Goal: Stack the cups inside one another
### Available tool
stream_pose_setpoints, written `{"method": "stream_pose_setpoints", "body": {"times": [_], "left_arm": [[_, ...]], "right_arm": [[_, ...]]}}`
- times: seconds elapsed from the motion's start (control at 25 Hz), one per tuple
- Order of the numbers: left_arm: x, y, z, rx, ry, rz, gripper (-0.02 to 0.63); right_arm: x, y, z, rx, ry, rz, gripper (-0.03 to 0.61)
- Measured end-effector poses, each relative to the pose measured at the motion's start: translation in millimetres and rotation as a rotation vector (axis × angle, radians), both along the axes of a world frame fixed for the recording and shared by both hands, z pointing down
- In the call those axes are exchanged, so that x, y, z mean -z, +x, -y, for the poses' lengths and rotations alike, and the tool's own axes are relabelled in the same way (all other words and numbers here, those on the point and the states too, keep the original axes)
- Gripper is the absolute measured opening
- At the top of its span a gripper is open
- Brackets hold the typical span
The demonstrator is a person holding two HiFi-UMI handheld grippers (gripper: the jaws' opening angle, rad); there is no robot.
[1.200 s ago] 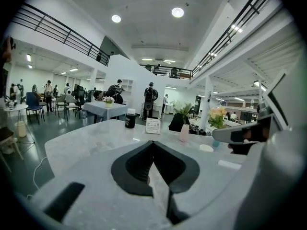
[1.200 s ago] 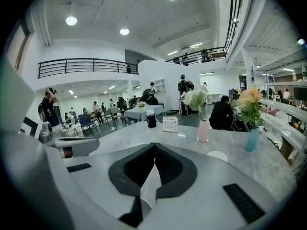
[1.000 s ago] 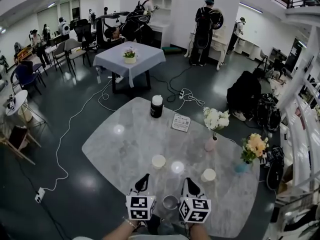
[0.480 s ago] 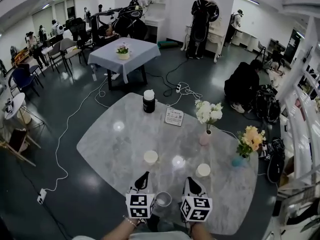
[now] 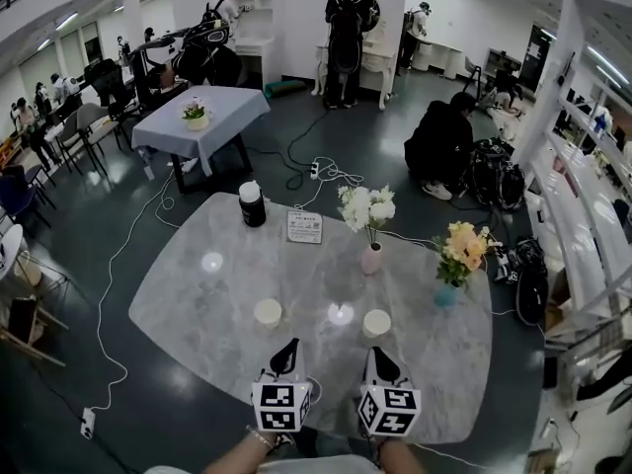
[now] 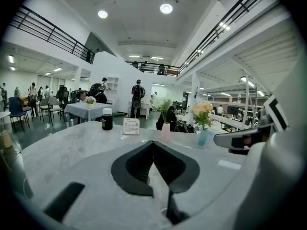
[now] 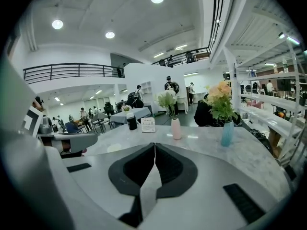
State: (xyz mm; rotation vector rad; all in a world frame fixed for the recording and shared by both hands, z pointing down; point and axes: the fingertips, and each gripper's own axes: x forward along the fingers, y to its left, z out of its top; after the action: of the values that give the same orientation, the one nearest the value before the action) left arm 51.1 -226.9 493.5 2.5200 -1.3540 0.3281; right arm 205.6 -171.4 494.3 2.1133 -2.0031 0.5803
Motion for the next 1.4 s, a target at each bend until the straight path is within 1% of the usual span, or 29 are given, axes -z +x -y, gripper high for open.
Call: {"method": "stream_pose_setpoints", "body": {"times": [0.2, 0.4, 0.6, 0.76, 0.96, 1.12, 1.24, 1.4], "left_arm": [[-4, 25, -6, -0.060, -0.005, -0.003, -0.003], [-7, 46, -11, -0.104, -0.017, -0.003, -0.003], [-12, 53, -9, -0.112, -0.029, 0.006, -0.003], [-9, 60, -2, -0.105, -0.038, -0.003, -0.003], [-11, 68, 7, -0.105, -0.040, 0.012, -0.003], [-16, 78, 13, -0.115, -0.048, 0.022, -0.003], [-22, 83, 18, -0.119, -0.057, 0.031, -0.003], [-28, 86, 24, -0.119, -0.077, 0.026, -0.003]], "right_arm": [[-5, 22, -14, -0.068, -0.002, -0.009, 0.008], [-12, 40, -22, -0.102, -0.008, 0.009, 0.009], [-25, 50, -20, -0.119, -0.017, 0.033, 0.009], [-32, 57, -12, -0.117, -0.026, 0.034, 0.009], [-45, 64, -2, -0.114, -0.041, 0.052, 0.011], [-59, 68, 5, -0.110, -0.061, 0.069, 0.049], [-70, 71, 12, -0.107, -0.076, 0.078, 0.061], [-87, 71, 20, -0.092, -0.098, 0.089, 0.103]]}}
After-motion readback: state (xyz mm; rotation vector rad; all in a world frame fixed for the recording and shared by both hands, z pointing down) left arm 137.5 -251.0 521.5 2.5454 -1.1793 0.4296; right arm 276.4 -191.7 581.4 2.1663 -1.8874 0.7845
